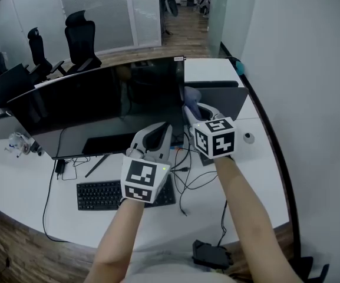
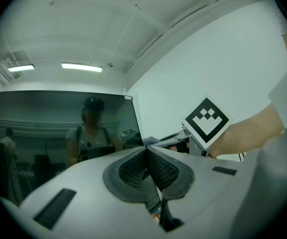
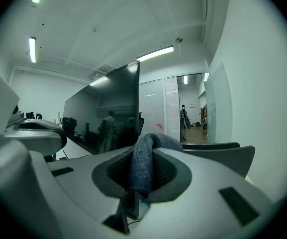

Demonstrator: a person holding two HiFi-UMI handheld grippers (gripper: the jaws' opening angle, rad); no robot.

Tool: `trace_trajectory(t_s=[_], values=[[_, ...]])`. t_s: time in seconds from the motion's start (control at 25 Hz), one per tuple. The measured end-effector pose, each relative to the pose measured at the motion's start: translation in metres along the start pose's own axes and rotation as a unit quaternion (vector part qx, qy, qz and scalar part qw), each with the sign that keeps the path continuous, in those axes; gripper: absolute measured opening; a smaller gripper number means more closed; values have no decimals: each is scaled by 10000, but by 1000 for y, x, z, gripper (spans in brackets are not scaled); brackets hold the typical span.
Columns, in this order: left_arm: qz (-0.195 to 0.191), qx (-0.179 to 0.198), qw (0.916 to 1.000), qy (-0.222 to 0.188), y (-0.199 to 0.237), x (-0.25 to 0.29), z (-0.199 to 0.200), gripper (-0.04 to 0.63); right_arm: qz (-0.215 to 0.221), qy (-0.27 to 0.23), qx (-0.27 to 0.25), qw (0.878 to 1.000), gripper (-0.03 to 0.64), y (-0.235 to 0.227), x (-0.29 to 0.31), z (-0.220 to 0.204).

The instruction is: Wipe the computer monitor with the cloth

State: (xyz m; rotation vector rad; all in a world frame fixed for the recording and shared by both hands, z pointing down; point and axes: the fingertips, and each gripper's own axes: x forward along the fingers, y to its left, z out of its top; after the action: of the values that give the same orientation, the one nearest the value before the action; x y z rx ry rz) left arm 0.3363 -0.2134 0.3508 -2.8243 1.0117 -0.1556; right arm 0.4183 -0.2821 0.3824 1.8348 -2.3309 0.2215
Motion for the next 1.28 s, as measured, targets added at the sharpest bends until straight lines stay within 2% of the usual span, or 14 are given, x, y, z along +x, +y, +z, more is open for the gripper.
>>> trace_trajectory(t_s=[1.28], values=[[-75,-273,9994,202,-12,-1,-40,6,14,390,344,9986,67,4,5,-64]])
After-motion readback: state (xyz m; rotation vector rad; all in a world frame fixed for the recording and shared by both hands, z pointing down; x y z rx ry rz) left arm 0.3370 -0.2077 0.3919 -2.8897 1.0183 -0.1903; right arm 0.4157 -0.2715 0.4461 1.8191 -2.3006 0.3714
